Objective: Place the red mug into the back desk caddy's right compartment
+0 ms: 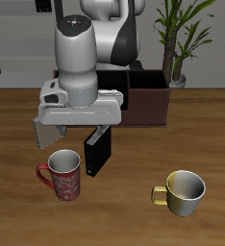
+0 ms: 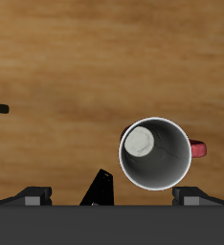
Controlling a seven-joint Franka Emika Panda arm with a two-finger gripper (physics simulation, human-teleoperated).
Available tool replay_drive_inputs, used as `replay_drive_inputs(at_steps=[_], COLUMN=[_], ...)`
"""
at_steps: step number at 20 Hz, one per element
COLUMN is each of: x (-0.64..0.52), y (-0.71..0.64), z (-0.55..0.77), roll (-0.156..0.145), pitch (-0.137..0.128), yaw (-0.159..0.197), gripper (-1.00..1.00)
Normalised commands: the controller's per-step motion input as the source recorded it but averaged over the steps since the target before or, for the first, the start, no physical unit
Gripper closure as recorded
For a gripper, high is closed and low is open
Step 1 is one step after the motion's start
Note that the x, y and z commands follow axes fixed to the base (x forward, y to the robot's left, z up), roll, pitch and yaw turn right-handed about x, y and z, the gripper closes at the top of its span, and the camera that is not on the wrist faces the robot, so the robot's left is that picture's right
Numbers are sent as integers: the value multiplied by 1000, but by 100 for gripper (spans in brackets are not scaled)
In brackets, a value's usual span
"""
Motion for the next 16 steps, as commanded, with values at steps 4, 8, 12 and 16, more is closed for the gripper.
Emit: replay_drive_inputs(at_steps=[4,8,12,16], x=[58,10,-15,29], y=[130,-60,-114,-135], z=[-186,-149,-61,-173], roll=[14,10,-7,-26], pitch=[12,-40,-41,-23], yaw=[-1,2,-53,-24], gripper=[-100,-100,-100,-100])
